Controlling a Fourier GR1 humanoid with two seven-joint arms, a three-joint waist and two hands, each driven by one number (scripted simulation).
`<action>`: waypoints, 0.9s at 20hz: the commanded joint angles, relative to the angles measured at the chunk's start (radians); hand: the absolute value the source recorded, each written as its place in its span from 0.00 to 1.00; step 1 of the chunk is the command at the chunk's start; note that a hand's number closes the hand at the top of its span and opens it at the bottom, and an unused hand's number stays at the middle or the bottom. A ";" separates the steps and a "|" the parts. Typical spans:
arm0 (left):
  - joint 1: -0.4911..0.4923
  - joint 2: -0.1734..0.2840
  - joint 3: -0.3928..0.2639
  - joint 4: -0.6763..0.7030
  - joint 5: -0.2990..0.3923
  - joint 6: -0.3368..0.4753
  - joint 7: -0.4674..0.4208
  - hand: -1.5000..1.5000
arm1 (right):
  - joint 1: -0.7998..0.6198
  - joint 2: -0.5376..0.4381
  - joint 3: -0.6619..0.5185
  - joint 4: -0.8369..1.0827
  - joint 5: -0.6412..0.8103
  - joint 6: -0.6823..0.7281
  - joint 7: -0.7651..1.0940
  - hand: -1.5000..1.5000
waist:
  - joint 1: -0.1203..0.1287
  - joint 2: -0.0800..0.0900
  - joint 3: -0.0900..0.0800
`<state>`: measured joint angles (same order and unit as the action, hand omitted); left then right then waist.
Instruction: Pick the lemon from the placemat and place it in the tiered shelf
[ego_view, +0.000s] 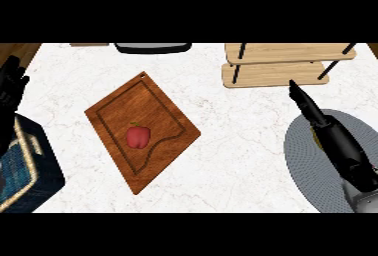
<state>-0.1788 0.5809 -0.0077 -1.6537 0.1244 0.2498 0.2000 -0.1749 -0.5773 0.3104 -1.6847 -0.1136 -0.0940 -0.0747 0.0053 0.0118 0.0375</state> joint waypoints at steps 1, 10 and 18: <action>0.010 -0.020 -0.025 -0.012 -0.020 -0.014 -0.010 0.50 | -0.012 -0.007 -0.092 0.084 -0.115 0.091 -0.048 0.00 | -0.001 -0.009 -0.036; 0.011 -0.184 -0.186 0.028 0.012 -0.048 -0.064 0.50 | -0.040 -0.228 -0.276 0.375 -0.089 0.113 -0.046 1.00 | -0.031 0.032 -0.042; -0.007 -0.267 -0.247 0.147 -0.017 -0.072 -0.157 0.50 | -0.118 -0.050 -0.518 0.864 -0.318 0.232 -0.455 0.00 | 0.013 0.009 -0.031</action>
<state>-0.1720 0.3366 -0.2449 -1.5563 0.1144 0.1897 0.0748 -0.2681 -0.6309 -0.1175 -1.0015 -0.3739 0.0397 -0.3708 0.0136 0.0274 0.0068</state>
